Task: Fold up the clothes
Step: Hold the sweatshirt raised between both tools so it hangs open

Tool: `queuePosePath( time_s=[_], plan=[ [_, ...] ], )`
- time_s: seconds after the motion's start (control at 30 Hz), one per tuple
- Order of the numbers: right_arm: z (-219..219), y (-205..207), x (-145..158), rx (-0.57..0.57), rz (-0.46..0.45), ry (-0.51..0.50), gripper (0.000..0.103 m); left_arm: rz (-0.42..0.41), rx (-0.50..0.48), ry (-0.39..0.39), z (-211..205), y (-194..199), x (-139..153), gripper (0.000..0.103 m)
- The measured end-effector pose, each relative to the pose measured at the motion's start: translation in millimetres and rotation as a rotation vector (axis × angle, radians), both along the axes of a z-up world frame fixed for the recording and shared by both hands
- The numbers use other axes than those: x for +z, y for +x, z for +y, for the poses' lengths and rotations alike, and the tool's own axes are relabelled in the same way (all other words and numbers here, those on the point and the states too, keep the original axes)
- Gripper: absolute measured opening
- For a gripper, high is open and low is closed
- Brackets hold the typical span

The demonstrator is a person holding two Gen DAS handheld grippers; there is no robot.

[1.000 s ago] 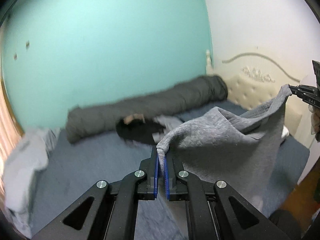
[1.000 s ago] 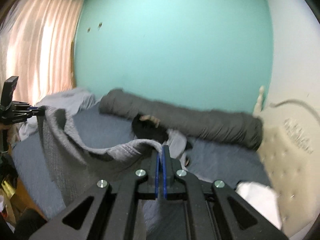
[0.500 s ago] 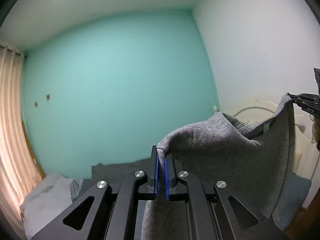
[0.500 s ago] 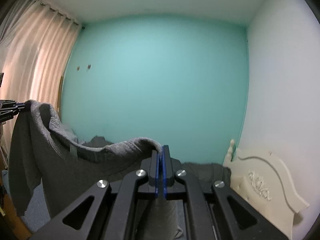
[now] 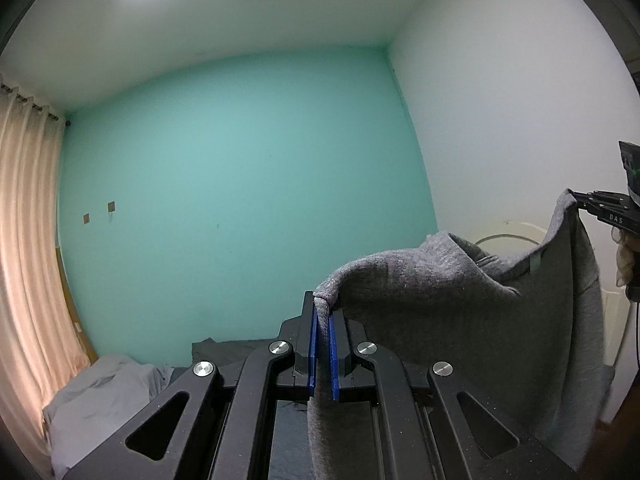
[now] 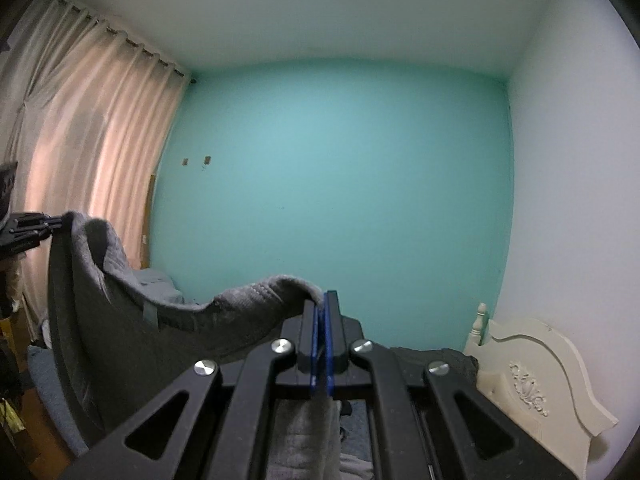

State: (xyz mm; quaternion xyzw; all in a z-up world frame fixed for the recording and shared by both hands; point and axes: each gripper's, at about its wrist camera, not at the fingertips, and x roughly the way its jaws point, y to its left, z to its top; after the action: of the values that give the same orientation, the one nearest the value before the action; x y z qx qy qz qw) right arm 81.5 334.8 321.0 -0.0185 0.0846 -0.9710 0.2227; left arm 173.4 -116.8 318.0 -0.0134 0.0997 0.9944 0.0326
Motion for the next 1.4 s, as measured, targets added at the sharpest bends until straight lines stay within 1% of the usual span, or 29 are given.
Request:
queuePosePath(
  time_s=[0.17, 0.27, 0.37, 0.4, 0.47, 0.6, 0.7, 0.8, 0.9, 1.03, 1.2, 1.3, 1.4],
  plan=[
    [3.6, 17.1, -2.0, 0.012, 0.001, -0.024, 0.002, 0.017, 0.000, -0.019, -0.6, 17.2, -8.4, 0.005],
    [4.9, 27.1, -2.7, 0.021, 0.006, -0.020, 0.002, 0.021, -0.002, -0.012, -3.8, 25.8, -12.1, 0.005],
    [9.0, 24.7, 1.5, 0.028, 0.007, -0.010, 0.002, 0.021, -0.001, -0.004, -4.1, 29.4, -14.6, 0.005],
    [10.4, 24.2, 3.1, 0.031, 0.007, -0.007, 0.002, 0.019, 0.000, -0.002, 2.4, 28.5, -14.9, 0.005],
    [8.9, 25.8, 3.2, 0.031, 0.006, -0.002, 0.002, 0.012, -0.002, 0.004, 16.1, 25.4, -15.5, 0.005],
    [5.8, 21.7, -2.6, 0.026, -0.015, 0.003, 0.002, -0.015, 0.000, 0.010, 15.2, 11.5, -25.6, 0.005],
    [2.3, 3.9, -11.5, 0.019, -0.060, 0.009, 0.002, -0.051, 0.000, 0.022, 14.6, -2.5, -35.2, 0.005],
    [-4.5, -21.2, -27.6, 0.010, -0.113, 0.029, 0.002, -0.101, 0.000, 0.041, 11.8, -38.1, -46.3, 0.005],
    [-13.7, -59.8, -53.9, -0.001, -0.188, 0.054, 0.002, -0.170, 0.014, 0.042, 2.8, -70.8, -75.9, 0.005],
    [-29.5, -124.2, -107.7, -0.021, -0.309, 0.079, 0.002, -0.294, 0.033, 0.043, -4.3, -130.6, -137.2, 0.005],
    [-50.2, -229.1, -203.1, -0.057, -0.483, 0.097, 0.002, -0.438, 0.065, 0.051, -18.2, -214.5, -217.4, 0.005],
    [-63.0, -289.0, -256.9, -0.077, -0.562, 0.101, 0.002, -0.515, 0.087, 0.080, -22.6, -274.9, -264.4, 0.005],
    [-79.5, -344.1, -303.1, -0.091, -0.627, 0.119, 0.002, -0.584, 0.102, 0.112, -29.5, -330.1, -313.5, 0.005]
  ],
)
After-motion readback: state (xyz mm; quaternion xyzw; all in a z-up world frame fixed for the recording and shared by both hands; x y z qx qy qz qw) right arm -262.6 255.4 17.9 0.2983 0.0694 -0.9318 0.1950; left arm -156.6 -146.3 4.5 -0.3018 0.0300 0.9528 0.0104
